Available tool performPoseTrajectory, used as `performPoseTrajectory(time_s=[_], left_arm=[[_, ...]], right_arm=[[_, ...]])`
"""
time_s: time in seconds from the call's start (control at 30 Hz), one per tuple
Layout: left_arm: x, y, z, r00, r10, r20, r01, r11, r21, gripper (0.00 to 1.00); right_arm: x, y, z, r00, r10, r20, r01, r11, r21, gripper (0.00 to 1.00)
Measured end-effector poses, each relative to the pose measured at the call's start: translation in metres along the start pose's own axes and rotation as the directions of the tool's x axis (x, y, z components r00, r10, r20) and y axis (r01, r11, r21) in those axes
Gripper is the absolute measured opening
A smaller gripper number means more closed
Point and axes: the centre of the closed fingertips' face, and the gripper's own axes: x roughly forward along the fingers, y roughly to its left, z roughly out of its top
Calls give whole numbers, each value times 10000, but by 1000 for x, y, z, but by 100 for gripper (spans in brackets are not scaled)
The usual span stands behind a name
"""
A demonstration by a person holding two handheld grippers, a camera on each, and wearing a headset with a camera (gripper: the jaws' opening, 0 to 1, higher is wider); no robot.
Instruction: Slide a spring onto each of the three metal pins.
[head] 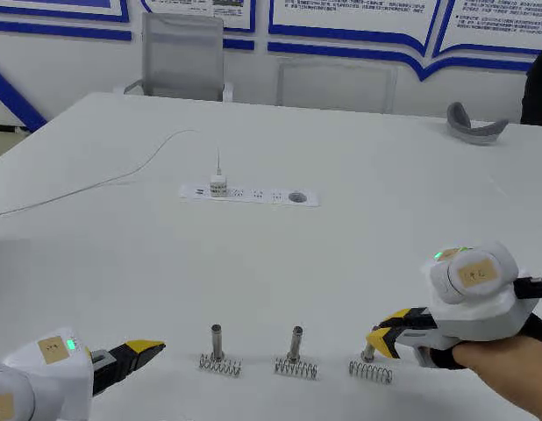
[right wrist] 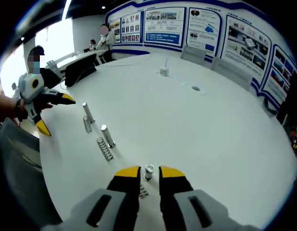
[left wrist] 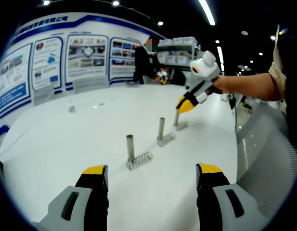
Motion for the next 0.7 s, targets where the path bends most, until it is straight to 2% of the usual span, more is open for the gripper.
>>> performPoseTrajectory(time_s=[0.33,0.7], left_arm=[[-2,-1,0,10000,5,-37,-5,10000,18,76],[-1,-3,-1,10000,-7,-68,7,10000,36,76]], right_arm=[[-3,2,-11,9995,277,-173,-280,9995,-173,16],[2,13,-27,9931,953,-685,-994,9933,-594,16]])
